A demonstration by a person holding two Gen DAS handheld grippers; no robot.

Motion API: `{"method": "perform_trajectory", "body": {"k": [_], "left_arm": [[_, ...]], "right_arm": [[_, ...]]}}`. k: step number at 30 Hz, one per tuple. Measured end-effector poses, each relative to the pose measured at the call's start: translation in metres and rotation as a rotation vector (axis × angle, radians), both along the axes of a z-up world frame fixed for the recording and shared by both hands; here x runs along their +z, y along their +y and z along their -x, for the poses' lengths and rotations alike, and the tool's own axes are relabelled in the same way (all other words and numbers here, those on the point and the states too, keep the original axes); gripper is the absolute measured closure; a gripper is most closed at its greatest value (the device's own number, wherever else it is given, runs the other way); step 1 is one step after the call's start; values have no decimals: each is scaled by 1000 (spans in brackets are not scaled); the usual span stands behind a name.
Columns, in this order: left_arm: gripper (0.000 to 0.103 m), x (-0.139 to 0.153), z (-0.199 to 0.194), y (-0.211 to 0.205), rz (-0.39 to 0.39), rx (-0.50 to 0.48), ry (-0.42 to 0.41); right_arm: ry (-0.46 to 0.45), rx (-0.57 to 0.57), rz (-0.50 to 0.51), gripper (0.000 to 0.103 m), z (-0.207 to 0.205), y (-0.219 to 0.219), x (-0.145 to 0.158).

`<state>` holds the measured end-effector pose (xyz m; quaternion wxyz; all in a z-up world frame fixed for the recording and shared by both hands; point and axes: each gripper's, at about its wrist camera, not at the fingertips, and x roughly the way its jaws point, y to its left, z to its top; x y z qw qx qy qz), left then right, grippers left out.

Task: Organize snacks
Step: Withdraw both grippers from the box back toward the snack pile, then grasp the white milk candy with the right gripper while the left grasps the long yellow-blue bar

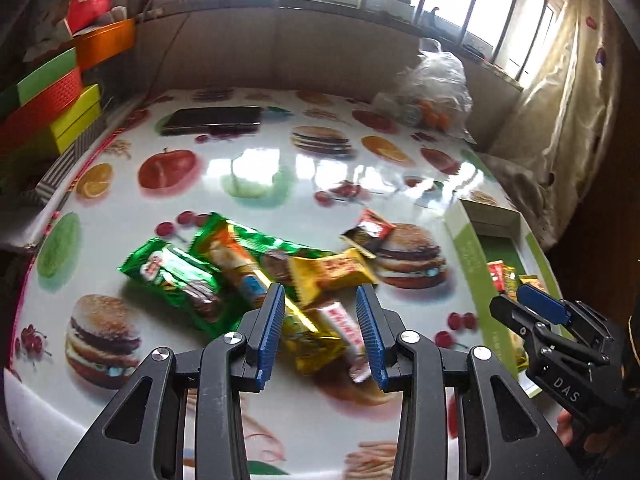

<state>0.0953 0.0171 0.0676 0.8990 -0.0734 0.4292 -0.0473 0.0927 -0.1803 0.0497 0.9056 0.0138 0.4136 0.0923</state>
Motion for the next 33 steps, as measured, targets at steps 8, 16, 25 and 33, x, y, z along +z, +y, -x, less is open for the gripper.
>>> {"method": "perform_trajectory", "body": {"k": [8, 16, 25, 33], "left_arm": [[65, -11, 1, 37, 0, 80, 28], [65, -22, 5, 65, 11, 143, 49], [65, -26, 5, 81, 18, 167, 57], [65, -31, 4, 85, 29, 169, 67]], "right_arm": [[31, 102, -9, 58, -7, 39, -10], [69, 193, -22, 58, -16, 72, -20], [113, 249, -15, 59, -26, 98, -33], [133, 259, -6, 69, -32, 107, -43]]}}
